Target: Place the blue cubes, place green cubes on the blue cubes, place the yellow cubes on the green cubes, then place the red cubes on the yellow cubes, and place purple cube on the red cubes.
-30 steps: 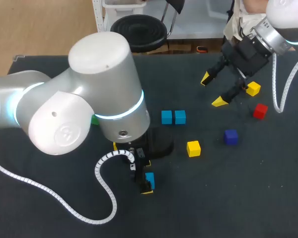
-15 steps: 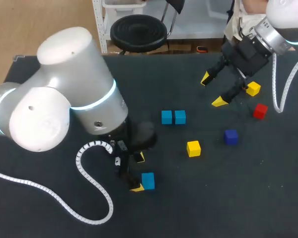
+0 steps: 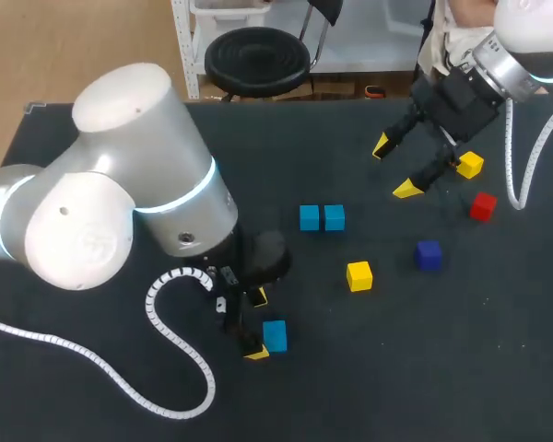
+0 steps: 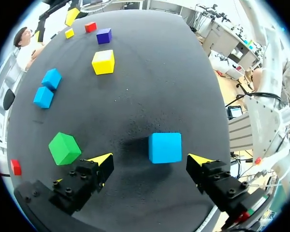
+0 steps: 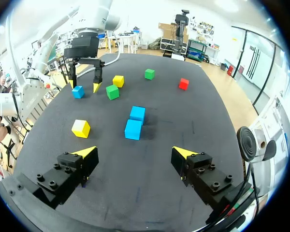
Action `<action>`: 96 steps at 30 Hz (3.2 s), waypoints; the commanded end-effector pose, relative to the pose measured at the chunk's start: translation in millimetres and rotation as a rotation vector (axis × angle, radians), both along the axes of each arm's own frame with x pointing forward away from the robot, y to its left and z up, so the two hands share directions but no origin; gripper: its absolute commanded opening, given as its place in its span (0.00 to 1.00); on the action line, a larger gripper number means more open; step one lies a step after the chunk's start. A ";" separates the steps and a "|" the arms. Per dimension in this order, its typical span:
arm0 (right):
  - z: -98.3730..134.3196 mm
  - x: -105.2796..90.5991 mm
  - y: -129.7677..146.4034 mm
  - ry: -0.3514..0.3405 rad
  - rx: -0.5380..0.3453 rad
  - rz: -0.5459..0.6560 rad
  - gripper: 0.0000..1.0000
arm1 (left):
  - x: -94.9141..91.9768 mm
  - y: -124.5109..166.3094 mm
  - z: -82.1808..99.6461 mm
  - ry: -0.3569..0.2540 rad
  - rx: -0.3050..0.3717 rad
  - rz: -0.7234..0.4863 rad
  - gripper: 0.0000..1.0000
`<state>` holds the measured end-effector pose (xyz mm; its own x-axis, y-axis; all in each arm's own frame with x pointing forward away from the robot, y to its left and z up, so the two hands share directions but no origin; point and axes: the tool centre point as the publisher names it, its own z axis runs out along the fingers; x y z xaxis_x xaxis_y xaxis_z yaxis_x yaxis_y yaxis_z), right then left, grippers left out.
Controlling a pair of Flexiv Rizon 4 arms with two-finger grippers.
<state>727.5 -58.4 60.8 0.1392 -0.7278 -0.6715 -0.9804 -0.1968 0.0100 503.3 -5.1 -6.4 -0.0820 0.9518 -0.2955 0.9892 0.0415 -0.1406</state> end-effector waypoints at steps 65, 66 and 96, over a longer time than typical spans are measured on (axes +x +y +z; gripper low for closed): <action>-0.1 0.0 -0.1 -0.001 0.001 0.000 1.00 | 5.6 -23.7 13.2 -0.119 0.005 -0.177 1.00; -0.1 0.0 -0.1 -0.001 0.001 0.000 1.00 | 5.4 -24.8 13.4 -0.121 0.000 -0.188 1.00; -0.1 0.0 -0.1 -0.001 0.001 0.000 1.00 | 2.2 -25.7 17.7 -0.145 0.009 -0.236 0.32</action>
